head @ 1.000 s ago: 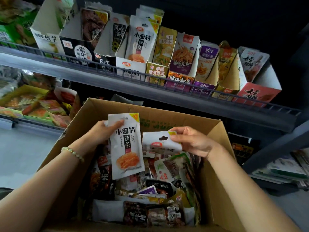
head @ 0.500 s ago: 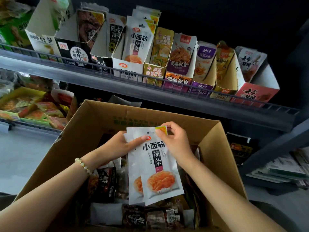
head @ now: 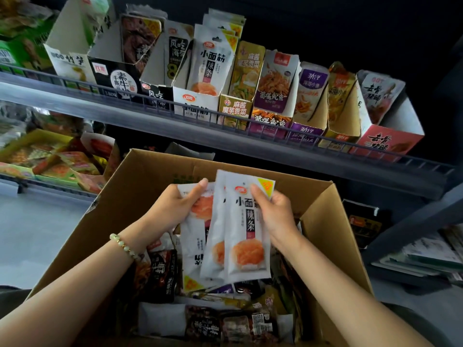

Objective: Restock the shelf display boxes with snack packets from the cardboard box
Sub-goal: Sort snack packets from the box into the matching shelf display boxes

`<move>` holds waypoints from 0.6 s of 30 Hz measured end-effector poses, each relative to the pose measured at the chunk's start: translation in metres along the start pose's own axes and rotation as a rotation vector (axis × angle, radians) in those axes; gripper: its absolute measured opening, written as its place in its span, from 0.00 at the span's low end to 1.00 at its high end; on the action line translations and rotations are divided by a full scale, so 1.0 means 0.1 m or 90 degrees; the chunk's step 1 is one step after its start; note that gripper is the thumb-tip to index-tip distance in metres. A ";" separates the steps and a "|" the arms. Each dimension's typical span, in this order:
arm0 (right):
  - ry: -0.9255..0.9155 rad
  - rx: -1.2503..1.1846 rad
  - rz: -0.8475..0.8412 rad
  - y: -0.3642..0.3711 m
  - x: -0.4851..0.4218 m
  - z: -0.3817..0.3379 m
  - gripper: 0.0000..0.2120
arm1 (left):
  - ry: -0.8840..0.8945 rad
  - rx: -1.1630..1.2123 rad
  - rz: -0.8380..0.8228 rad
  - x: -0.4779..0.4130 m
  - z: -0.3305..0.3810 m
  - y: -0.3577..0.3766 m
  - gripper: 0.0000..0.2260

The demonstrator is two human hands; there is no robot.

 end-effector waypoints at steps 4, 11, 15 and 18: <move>0.067 -0.105 -0.030 -0.16 -0.08 -0.12 0.08 | 0.063 0.082 0.205 -0.06 0.01 -0.50 0.27; 0.146 -0.204 -0.049 -0.07 -0.08 0.01 0.20 | 0.034 0.305 0.136 -0.06 0.00 -0.43 0.10; 0.177 -0.219 0.032 -0.23 -0.14 0.21 0.22 | -0.025 0.403 -0.062 0.01 0.06 -0.04 0.16; 0.200 -0.194 0.080 -0.35 -0.19 0.31 0.21 | -0.083 0.421 -0.160 0.11 0.06 0.17 0.21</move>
Point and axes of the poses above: each hand's wrist, its own x-axis away from the middle knuckle, its own y-axis out of the palm, z = x × y, the point moved 9 cm from there along -x, towards the middle knuckle, and after that the axes turned 2 degrees about -y, right-handed, at the moved point
